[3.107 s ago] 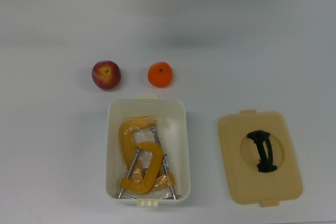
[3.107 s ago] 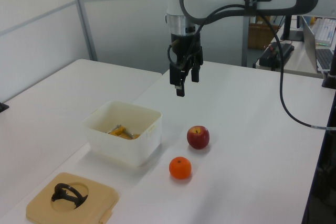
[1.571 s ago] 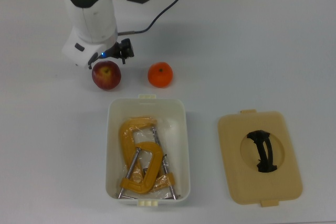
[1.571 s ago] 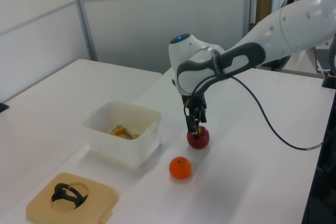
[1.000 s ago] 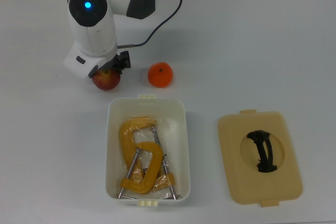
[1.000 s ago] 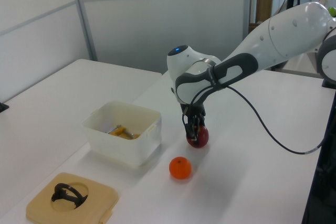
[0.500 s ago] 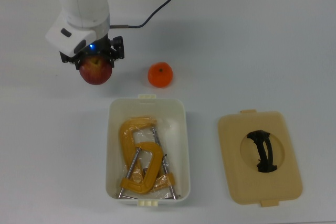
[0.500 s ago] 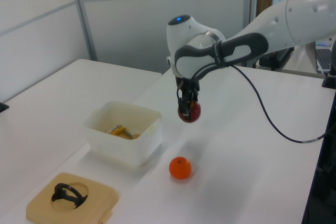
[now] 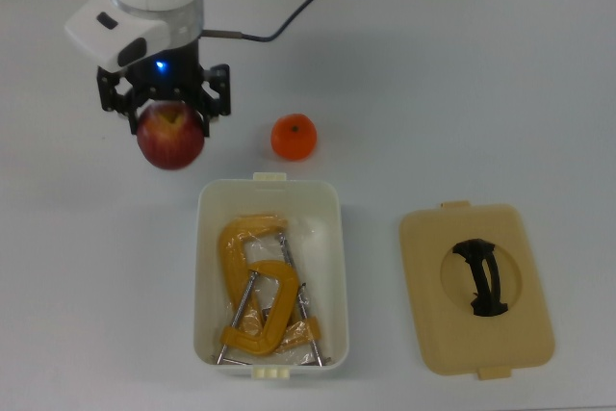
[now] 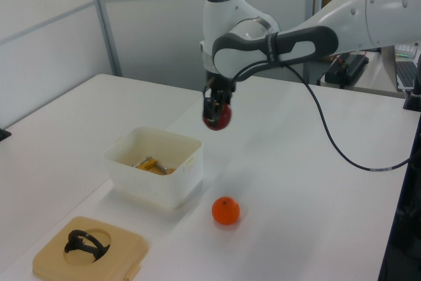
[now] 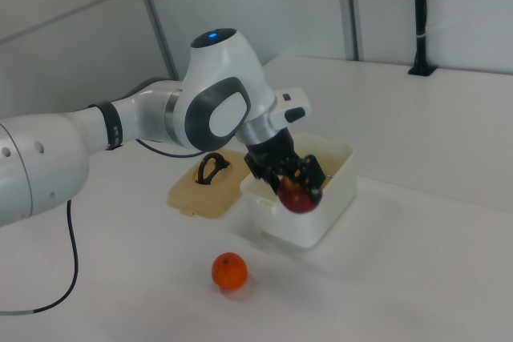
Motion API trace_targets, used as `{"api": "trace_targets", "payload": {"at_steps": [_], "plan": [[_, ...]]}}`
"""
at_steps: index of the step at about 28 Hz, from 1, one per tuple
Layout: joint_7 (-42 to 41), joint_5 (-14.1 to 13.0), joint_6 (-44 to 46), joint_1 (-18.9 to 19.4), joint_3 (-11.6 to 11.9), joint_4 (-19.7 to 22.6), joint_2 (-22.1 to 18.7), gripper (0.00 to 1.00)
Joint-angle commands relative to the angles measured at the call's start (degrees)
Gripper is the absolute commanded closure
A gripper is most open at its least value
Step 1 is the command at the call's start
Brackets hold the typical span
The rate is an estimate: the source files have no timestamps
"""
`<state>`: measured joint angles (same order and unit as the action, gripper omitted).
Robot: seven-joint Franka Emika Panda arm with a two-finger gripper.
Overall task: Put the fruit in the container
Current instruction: 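Lift the red apple and carry it over the white container, then lower the apple into the container and open the gripper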
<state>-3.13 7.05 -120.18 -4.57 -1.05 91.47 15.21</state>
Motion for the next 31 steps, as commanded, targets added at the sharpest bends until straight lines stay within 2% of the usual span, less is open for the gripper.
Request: {"api": "trace_targets", "payload": {"at_steps": [1,4,9,10,11,12,13,19,23,28,31], "plan": [[8.3,1.3,-9.88,0.61,-1.85,-1.03,2.71,0.61],[11.03,1.39,-14.79,0.96,-1.93,-1.03,4.29,0.58],[11.3,1.39,-17.54,2.37,-1.93,-0.94,5.09,0.49],[11.39,1.31,-17.54,2.37,-1.93,-0.94,5.09,0.38],[11.65,0.96,-17.45,2.46,-1.93,-0.94,5.09,0.23],[12.35,0.95,-17.45,2.55,-1.93,-0.86,5.09,0.02],[13.14,1.3,-17.45,2.63,-1.93,-0.86,5.09,0.0],[18.85,1.13,-17.02,3.42,-1.93,0.11,4.57,0.0],[19.57,1.04,-13.51,4.39,-2.37,0.81,3.16,0.0],[14.83,0.6,-1.04,4.66,-5.0,1.16,0.7,0.0],[9.82,-0.54,4.51,4.66,-6.24,3.18,-1.49,0.0]]}}
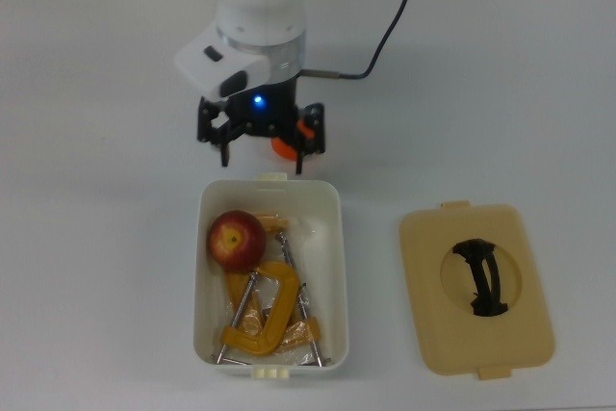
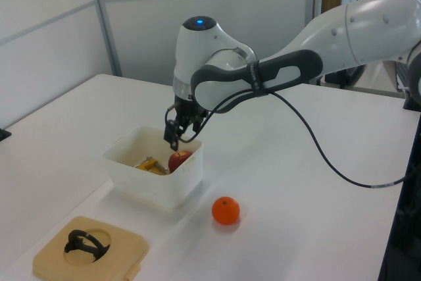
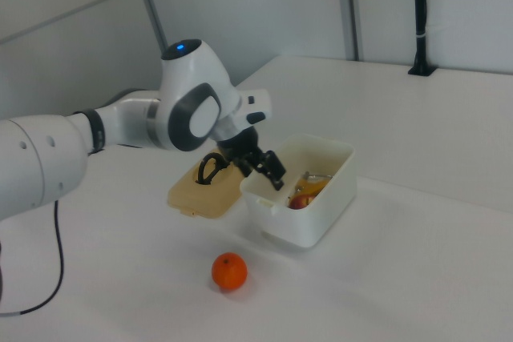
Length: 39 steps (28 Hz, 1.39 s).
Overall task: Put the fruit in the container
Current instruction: 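Lower the apple into the container and open the gripper, then move the gripper to the orange mandarin and close on it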
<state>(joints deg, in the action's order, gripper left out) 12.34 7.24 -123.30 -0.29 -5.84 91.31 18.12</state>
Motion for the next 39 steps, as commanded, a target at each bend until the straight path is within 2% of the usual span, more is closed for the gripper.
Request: {"api": "trace_targets", "payload": {"at_steps": [1,4,10,18,23,33,36,39], "plan": [[-6.36,-1.17,8.42,0.38,-1.62,4.13,-5.01,0.0],[-9.25,-2.22,10.27,0.9,-2.06,7.81,-7.12,0.0],[-12.51,-2.31,10.8,1.35,-2.42,14.85,-8.8,0.0],[-13.31,-1.96,8.52,1.26,-2.42,18.02,-7.4,0.0],[-13.22,-1.52,2.11,1.09,-2.33,21.1,-5.64,0.0],[-12.52,-0.64,-0.98,1.17,-2.33,20.92,-1.77,0.0],[-12.87,-0.64,-1.5,0.82,-2.33,20.84,-1.77,0.16],[-13.22,-0.64,-1.42,0.73,-2.24,20.75,-1.86,0.46]]}}
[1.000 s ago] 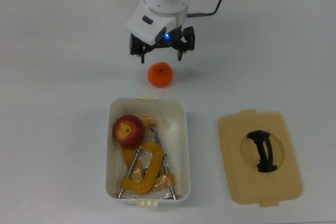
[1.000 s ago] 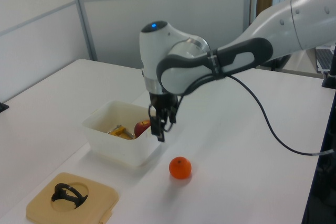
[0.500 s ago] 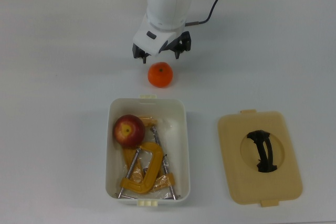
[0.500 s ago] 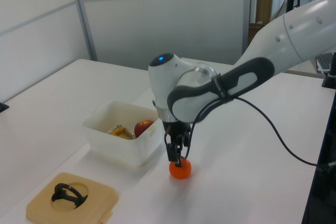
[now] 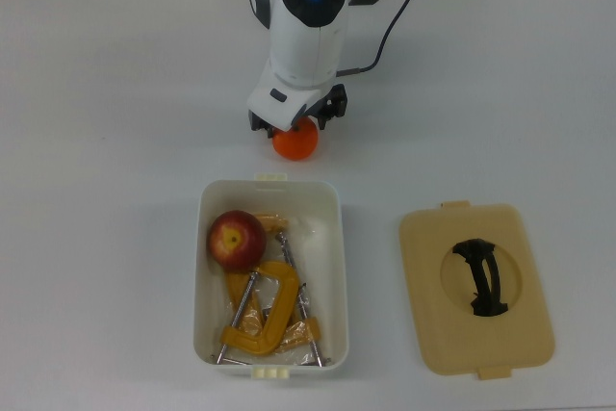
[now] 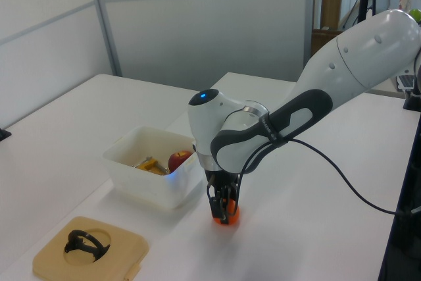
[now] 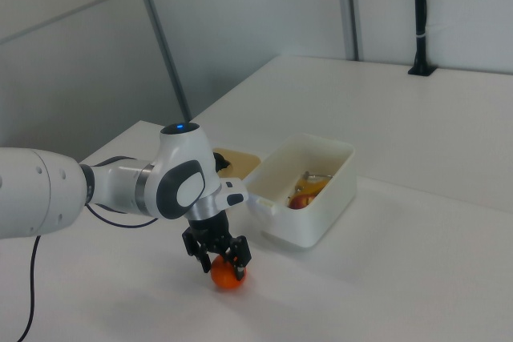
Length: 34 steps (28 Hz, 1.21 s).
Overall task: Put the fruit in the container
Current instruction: 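Move the gripper to the orange mandarin and close on it, then lift the mandarin and carry it into the white container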
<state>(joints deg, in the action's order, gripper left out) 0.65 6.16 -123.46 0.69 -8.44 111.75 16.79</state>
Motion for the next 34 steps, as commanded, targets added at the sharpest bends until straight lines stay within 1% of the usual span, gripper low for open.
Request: {"api": "trace_targets", "payload": {"at_steps": [1,2,3,4,8,10,11,13,16,22,26,31,34], "plan": [[-1.53,0.43,-1.17,-0.33,0.36,0.31,-0.7,0.61],[-1.53,0.43,-1.17,-0.33,0.36,0.31,-0.79,0.68],[-1.53,0.43,-1.08,-0.33,0.36,0.22,-0.88,0.72],[-1.53,0.43,-0.91,-0.33,0.44,0.05,-1.14,0.73],[-1.62,0.43,1.02,-0.6,0.89,-2.32,-2.98,0.74],[-2.06,0.34,2.6,-0.95,0.89,-4.43,-3.43,0.74],[-2.58,0.25,4.7,-0.95,0.89,-6.79,-3.43,0.74],[-2.76,0.25,6.38,-0.95,0.89,-9.35,-3.34,0.74],[-2.5,-0.01,6.65,-1.12,0.97,-12.51,-3.34,0.74],[-1.88,-0.19,5.69,-1.74,0.97,-16.65,-2.55,0.74],[-0.39,0.16,3.41,-2.09,1.06,-18.15,-1.15,0.74],[4.09,0.86,-5.11,-2.09,1.06,-18.85,1.14,0.74],[8.13,2.27,-11.0,-2.09,1.15,-18.76,2.72,0.73]]}}
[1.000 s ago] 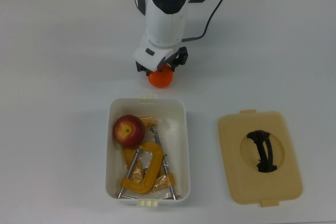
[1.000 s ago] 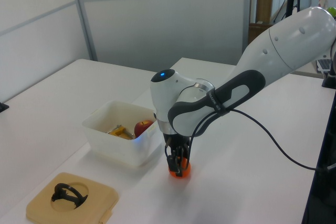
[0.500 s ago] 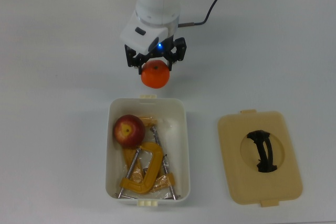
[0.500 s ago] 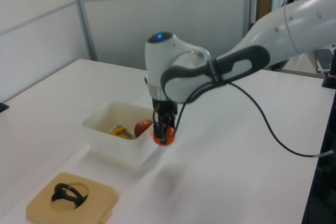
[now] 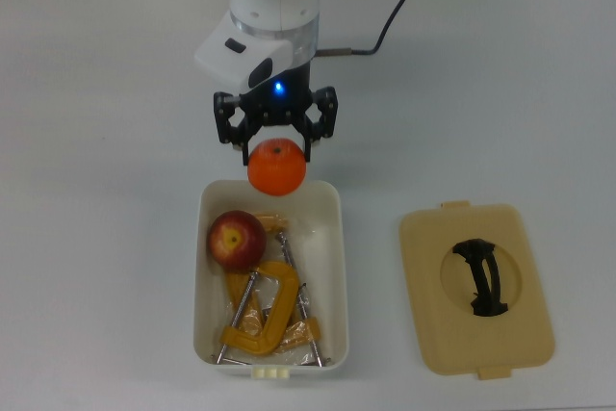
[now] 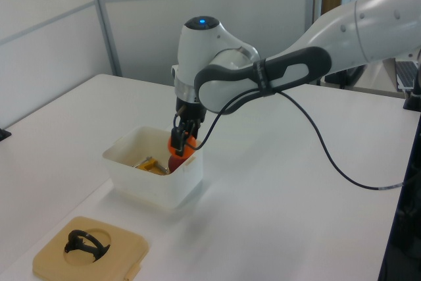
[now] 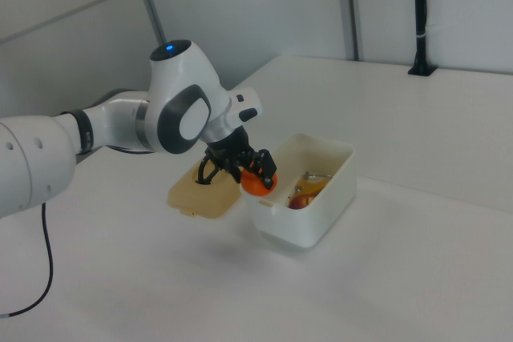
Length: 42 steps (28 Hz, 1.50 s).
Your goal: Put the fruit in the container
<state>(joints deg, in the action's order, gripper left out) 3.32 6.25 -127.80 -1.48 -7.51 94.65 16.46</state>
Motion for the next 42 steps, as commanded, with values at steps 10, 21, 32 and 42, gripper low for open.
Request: {"api": "trace_targets", "payload": {"at_steps": [10,21,32,42], "plan": [[10.13,5.35,-11.95,0.07,0.65,-1.66,4.72,0.0],[15.31,4.91,-4.69,0.07,0.83,-1.49,1.74,0.0],[14.7,4.39,23.52,0.95,-0.49,-1.49,-5.55,0.0],[1.87,-1.41,31.64,0.6,-0.06,-0.52,-11.71,0.0]]}}
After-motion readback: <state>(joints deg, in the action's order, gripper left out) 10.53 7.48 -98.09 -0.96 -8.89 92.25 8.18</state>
